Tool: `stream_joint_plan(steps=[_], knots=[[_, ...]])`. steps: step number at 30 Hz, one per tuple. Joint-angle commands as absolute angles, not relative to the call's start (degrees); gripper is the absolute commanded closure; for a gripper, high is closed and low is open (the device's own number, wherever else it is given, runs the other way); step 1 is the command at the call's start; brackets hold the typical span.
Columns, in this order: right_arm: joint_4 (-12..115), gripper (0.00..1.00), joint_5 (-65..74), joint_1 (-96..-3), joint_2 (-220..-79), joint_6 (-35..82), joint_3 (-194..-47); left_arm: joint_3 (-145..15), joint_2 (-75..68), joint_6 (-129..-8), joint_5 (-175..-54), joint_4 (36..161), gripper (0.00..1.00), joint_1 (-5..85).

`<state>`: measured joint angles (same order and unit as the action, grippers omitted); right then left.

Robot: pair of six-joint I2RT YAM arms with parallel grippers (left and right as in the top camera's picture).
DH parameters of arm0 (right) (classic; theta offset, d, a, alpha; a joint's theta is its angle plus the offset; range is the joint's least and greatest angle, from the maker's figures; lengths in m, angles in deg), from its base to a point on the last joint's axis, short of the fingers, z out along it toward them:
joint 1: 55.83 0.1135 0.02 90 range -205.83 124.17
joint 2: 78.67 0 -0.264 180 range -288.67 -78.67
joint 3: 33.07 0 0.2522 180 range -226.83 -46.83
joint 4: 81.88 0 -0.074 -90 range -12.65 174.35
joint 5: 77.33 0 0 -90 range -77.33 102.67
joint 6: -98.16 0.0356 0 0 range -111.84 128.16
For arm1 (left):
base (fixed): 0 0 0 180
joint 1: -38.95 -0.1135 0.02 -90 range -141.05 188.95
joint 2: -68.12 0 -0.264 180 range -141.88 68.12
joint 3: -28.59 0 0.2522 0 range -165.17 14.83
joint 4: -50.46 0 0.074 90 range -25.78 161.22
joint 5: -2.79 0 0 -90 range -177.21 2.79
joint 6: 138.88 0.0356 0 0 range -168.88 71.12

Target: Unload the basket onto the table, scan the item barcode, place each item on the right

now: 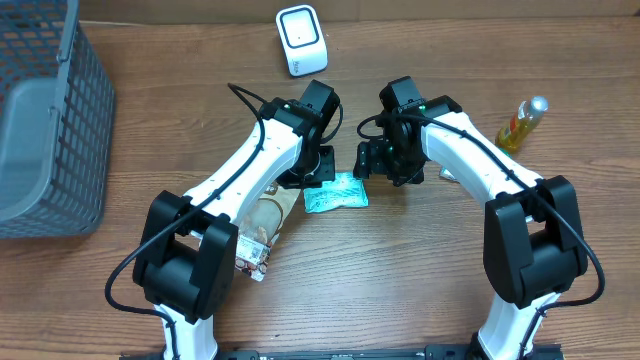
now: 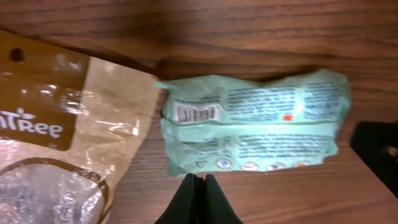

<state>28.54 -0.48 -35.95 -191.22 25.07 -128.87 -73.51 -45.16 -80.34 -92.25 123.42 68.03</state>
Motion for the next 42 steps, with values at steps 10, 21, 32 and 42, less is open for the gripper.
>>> stream_joint_plan(steps=[10, 21, 32, 42], knots=[[28.78, 0.17, -0.31, -36.02, -189.25, 24.41, -128.48, -62.08, -45.24, -86.29, -88.21, 108.82, 0.95, 67.72], [29.88, 0.17, -0.46, -36.02, -189.25, 24.61, -128.48, -60.70, -44.74, -83.80, -92.99, 105.22, 0.96, 67.11], [29.92, 0.13, -0.24, -36.02, -189.25, 24.59, -128.48, -66.49, -43.80, -83.53, -97.32, 110.92, 0.76, 65.12], [30.05, 0.12, -0.26, -36.02, -189.25, 24.56, -128.48, -59.85, -44.41, -83.62, -95.57, 106.92, 0.81, 65.98]])
